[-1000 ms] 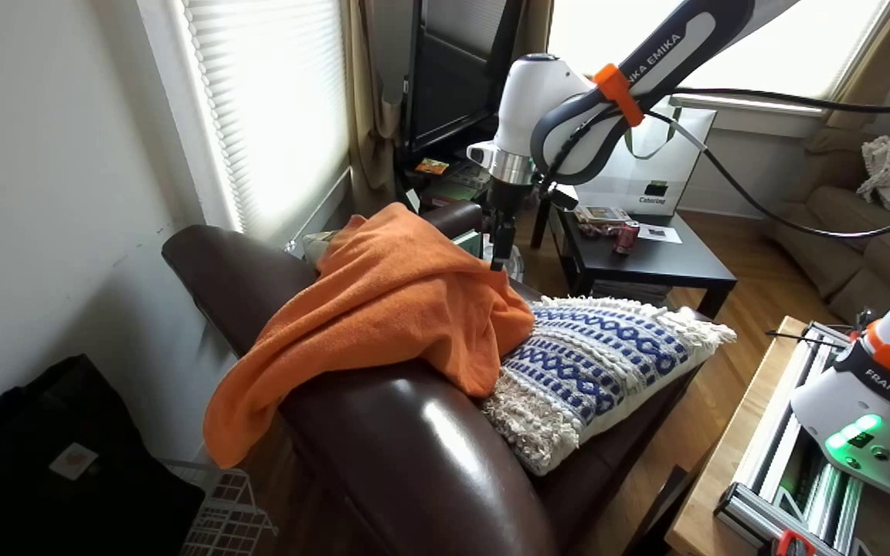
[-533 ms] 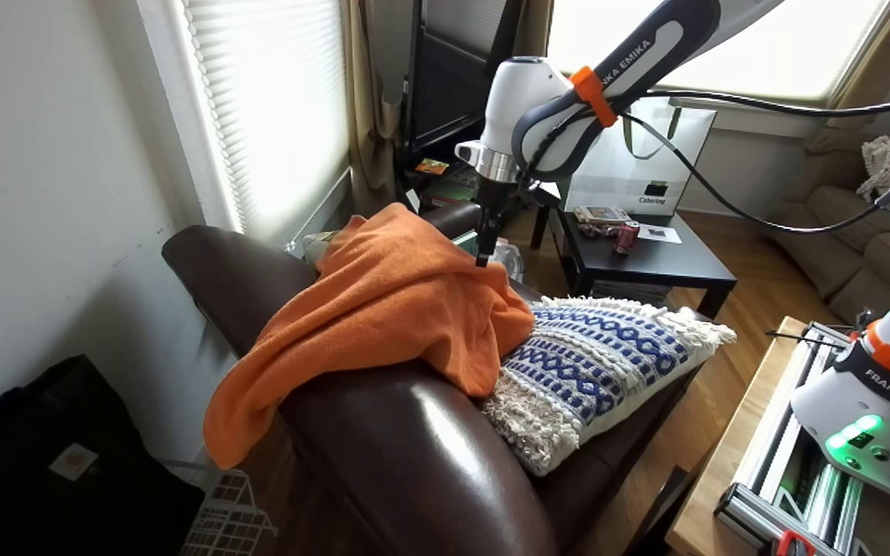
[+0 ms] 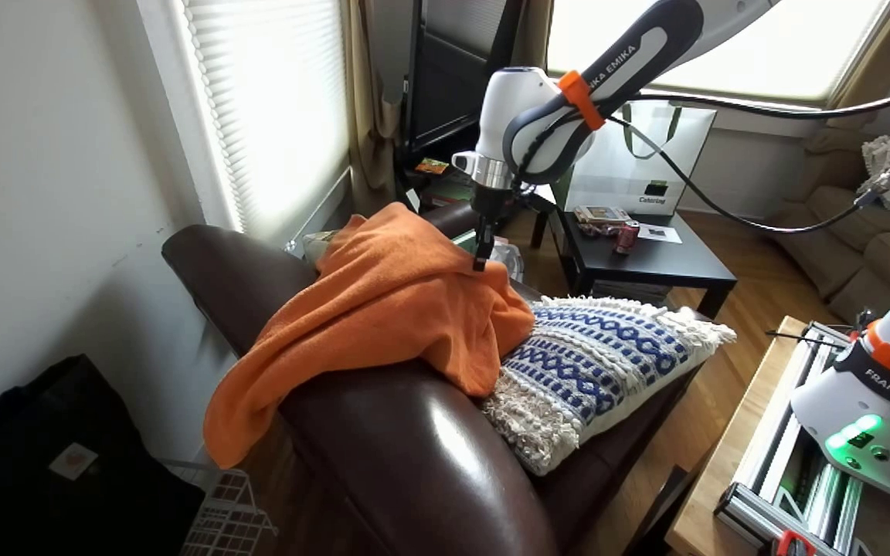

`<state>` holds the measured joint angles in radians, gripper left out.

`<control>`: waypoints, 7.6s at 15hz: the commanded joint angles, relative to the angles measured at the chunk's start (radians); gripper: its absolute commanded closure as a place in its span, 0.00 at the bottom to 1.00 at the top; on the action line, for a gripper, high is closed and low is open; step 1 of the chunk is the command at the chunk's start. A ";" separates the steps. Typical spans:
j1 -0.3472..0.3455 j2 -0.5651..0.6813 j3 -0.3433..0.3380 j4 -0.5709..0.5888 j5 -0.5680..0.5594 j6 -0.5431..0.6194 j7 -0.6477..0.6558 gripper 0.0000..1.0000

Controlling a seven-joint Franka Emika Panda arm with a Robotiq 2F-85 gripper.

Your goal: Pick up the orange towel and cover it the top of the sofa back support

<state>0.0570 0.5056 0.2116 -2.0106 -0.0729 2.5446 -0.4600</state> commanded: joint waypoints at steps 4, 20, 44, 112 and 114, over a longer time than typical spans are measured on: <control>-0.011 0.004 0.007 0.019 0.017 0.000 0.011 0.99; 0.211 -0.349 0.158 0.014 -0.043 0.035 -0.008 0.96; 0.538 0.261 0.231 1.075 -0.260 -0.441 -0.806 0.99; 0.340 0.094 0.057 0.646 -0.097 -0.468 0.196 0.99; 0.401 0.139 0.075 0.765 -0.133 -0.539 0.153 0.99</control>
<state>0.3868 0.5493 0.2683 -1.4357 -0.1512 2.1092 -0.2453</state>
